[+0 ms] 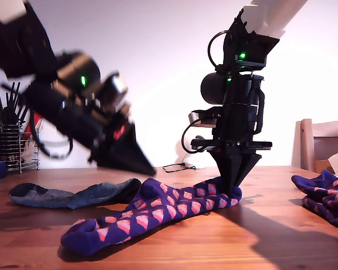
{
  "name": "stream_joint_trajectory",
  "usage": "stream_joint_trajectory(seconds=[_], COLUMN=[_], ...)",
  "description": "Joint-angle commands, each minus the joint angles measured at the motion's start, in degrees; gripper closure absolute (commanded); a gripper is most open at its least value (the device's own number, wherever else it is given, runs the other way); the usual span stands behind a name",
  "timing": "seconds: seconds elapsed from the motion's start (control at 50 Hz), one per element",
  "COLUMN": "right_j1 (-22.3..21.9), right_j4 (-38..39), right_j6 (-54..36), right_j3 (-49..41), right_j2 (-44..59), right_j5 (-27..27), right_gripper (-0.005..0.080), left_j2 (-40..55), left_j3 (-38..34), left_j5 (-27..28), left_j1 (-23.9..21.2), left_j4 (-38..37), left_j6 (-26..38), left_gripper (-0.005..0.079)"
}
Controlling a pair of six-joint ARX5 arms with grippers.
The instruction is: Fold the socks in front of you. After folding them, place them to the right side.
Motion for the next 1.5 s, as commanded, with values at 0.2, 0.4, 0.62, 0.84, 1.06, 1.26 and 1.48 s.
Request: stream_joint_trajectory(seconds=[0.2,0.4,0.62,0.84,1.06,1.26,1.48], right_j1=[0.3,0.3,0.2,0.2,0.3,1.5,3.9], right_j4=[0.1,0.2,0.1,-0.6,-0.7,-2.5,-5.1], right_j6=[-1.6,-1.6,-1.7,-3.0,-3.0,-2.2,-0.5], right_j3=[-0.7,-0.7,-0.7,-0.5,-0.1,0.2,0.2], right_j2=[-0.4,-0.4,-0.4,-1.2,-5.7,-10.3,-11.3], right_j5=[-1.7,-1.7,-1.6,-1.1,-1.2,-3.3,-6.0], right_gripper=[0.0765,0.0765,0.0765,0.0765,0.0765,0.0765,0.0765], left_j2=[1.2,2.7,5.3,5.7,5.8,5.8,5.8], left_j3=[-0.7,-0.7,0.0,0.0,0.0,0.0,0.2], left_j5=[-0.7,-1.2,-4.2,-8.3,-11.5,-11.5,-11.6], left_j1=[0.3,0.3,0.3,0.2,0.2,0.0,-2.0], left_j4=[4.7,5.7,6.2,5.3,4.1,4.6,8.6], left_j6=[0.3,0.1,-1.9,-3.1,-4.9,-10.3,-18.3], left_gripper=[0.0764,0.0764,0.0764,0.0764,0.0764,0.0764,0.0764])
